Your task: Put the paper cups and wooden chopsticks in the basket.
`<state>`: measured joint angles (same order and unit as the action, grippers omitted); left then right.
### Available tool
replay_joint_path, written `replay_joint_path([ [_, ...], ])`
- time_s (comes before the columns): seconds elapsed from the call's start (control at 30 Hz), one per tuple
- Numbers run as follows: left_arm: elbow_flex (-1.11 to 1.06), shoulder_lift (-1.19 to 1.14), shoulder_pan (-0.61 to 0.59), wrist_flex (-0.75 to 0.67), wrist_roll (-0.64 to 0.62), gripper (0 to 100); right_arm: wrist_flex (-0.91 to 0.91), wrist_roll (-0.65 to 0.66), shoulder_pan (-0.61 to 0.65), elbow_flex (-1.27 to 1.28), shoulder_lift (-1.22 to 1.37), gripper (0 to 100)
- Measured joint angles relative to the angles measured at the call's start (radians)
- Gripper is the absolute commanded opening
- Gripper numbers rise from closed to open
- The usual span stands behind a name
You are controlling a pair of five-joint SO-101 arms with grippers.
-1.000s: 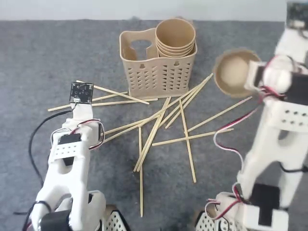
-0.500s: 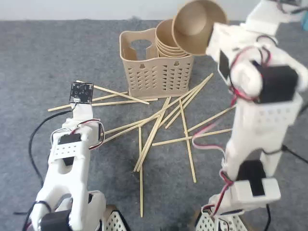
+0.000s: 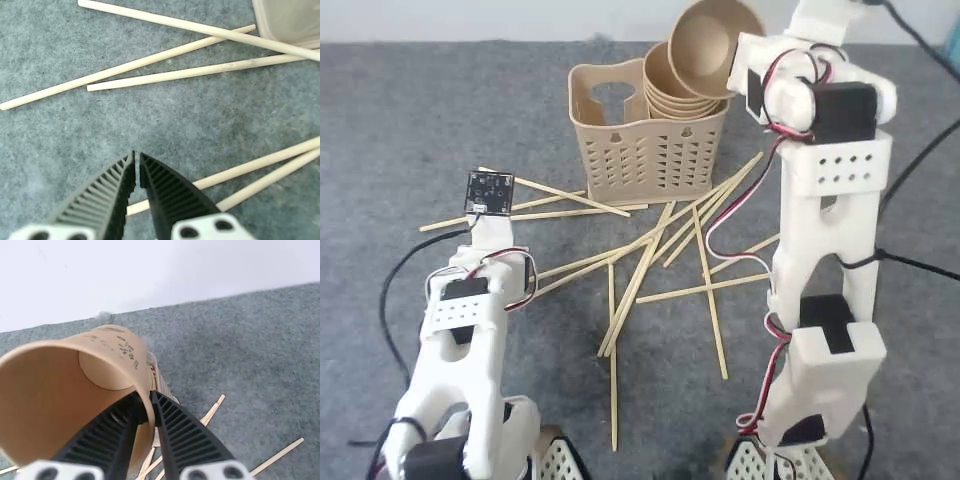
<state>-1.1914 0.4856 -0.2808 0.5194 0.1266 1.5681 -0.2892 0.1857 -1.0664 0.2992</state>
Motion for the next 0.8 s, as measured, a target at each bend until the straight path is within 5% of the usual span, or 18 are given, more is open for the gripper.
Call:
replay_joint_path([
  [0.33, 0.0, 0.0, 0.0, 0.0, 0.0, 1, 0.021, 0.0, 0.046, 0.0, 0.003, 26.8],
  [0.8, 0.0, 0.0, 0.0, 0.0, 0.0, 1, 0.189, 0.0, 0.048, -0.117, -0.083, 5.7],
])
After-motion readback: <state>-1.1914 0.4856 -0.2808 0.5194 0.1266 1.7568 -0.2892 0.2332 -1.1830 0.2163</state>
